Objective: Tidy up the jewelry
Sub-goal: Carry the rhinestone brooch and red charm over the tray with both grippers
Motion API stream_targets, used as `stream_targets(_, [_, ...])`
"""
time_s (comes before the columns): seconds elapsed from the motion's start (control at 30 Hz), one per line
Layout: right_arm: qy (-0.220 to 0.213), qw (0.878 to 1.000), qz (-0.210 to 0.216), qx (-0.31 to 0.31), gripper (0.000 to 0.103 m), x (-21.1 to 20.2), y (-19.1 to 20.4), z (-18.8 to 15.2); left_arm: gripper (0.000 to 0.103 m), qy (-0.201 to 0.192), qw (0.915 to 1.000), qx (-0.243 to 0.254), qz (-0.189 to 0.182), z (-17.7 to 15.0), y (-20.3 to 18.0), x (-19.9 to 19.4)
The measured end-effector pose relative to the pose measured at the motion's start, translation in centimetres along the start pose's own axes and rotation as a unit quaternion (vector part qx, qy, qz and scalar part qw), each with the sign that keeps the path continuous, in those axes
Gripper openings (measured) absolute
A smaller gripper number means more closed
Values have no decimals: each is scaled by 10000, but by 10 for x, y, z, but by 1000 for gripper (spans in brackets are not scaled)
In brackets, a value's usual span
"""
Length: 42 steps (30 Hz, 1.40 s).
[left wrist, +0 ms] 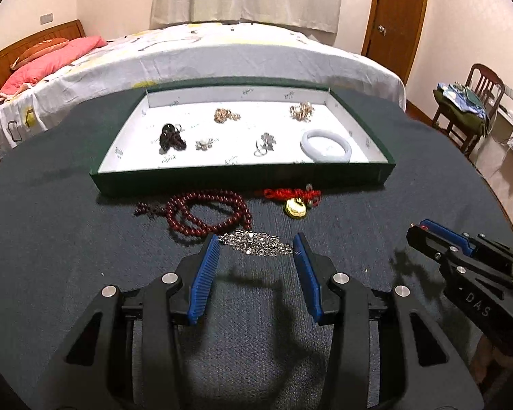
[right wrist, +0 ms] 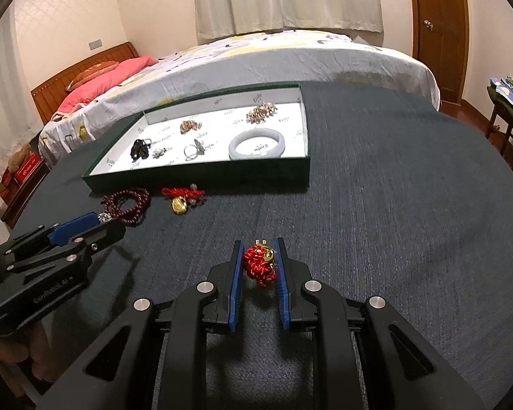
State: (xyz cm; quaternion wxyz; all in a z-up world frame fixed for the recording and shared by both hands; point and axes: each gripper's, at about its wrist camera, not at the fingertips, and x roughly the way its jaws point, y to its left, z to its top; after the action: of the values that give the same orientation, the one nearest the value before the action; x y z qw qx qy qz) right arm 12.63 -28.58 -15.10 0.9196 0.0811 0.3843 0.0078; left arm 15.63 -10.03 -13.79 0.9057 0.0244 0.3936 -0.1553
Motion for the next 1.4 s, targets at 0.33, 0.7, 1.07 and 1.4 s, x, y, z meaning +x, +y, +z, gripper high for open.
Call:
stream_targets(0.33, [-386,9988,176,-248,18,0,21,44,44,-373,9993,-47,37,38,20,-8])
stream_targets(0.7, [-837,9940,318,-621,18,42,55,130,44,-489,9986,-195,91,106,56,29])
stream_targets(1.07, [-461,9962,292,-674,18,125,69,179,44,-205,9983,-483,262,164,100,104])
stream_targets(1.4, [551,9963,213,-628,19,186,66,180,44,471,9971,-529,262,171,110,156])
